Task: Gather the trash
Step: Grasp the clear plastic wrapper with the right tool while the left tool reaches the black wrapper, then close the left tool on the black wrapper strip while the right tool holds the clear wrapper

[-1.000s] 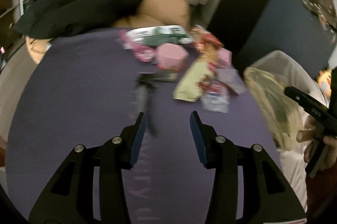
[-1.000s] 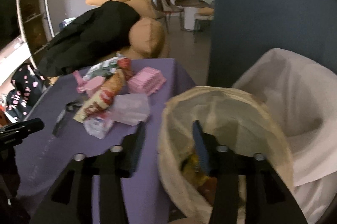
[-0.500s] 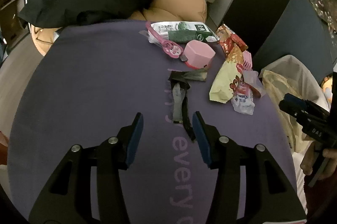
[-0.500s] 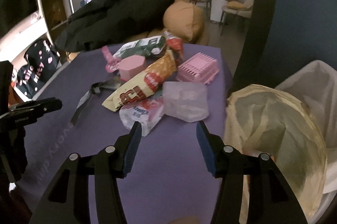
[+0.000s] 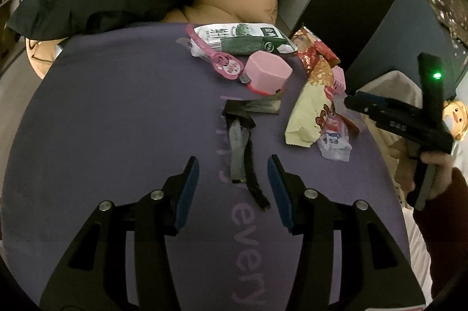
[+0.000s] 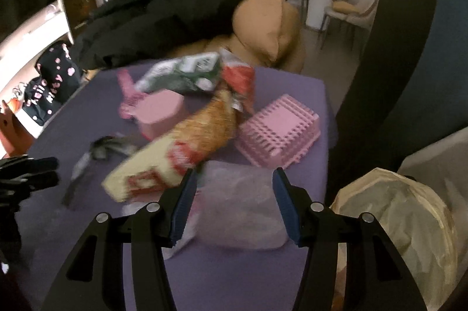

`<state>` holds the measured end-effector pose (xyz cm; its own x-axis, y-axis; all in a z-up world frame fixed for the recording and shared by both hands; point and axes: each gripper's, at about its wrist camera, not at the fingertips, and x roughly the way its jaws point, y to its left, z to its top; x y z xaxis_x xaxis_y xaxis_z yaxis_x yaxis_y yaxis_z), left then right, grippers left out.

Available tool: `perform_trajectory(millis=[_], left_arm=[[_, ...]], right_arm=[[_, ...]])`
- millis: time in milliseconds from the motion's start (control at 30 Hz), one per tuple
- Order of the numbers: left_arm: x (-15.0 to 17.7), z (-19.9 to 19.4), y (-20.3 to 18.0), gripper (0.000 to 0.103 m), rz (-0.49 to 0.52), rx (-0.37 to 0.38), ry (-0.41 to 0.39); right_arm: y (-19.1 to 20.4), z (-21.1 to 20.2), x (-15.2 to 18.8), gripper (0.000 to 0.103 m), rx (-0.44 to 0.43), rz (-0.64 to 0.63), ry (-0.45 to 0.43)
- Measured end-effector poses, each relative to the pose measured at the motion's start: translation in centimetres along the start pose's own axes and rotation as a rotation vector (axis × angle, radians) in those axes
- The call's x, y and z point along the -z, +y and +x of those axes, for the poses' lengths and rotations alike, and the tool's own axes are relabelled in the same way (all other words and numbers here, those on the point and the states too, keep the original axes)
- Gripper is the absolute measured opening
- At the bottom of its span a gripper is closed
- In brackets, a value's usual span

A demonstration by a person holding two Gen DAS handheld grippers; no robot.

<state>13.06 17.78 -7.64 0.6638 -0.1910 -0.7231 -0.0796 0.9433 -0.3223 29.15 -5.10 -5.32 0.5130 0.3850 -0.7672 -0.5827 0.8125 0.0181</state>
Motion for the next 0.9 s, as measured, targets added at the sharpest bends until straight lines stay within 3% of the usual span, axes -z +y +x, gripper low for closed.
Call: perform_trajectory(millis=[200, 333, 900], left_arm=[[-0.5, 0.4, 0.5, 0.046, -0.009, 0.001, 0.0], [-0.9, 0.7, 0.1, 0.046, -0.008, 0.009, -0.003], [-2.7, 2.6, -2.0, 0.046, 0.052, 0.006, 0.012]], right_arm=[[-0.9, 0.9, 1.9, 0.051, -0.111, 0.103, 0.055], [1.2, -0.3, 3.5, 0.051, -0.13, 0.045, 0.051], [3.6, -0.5, 4.4, 0.051, -0.01, -0.026, 0.05]])
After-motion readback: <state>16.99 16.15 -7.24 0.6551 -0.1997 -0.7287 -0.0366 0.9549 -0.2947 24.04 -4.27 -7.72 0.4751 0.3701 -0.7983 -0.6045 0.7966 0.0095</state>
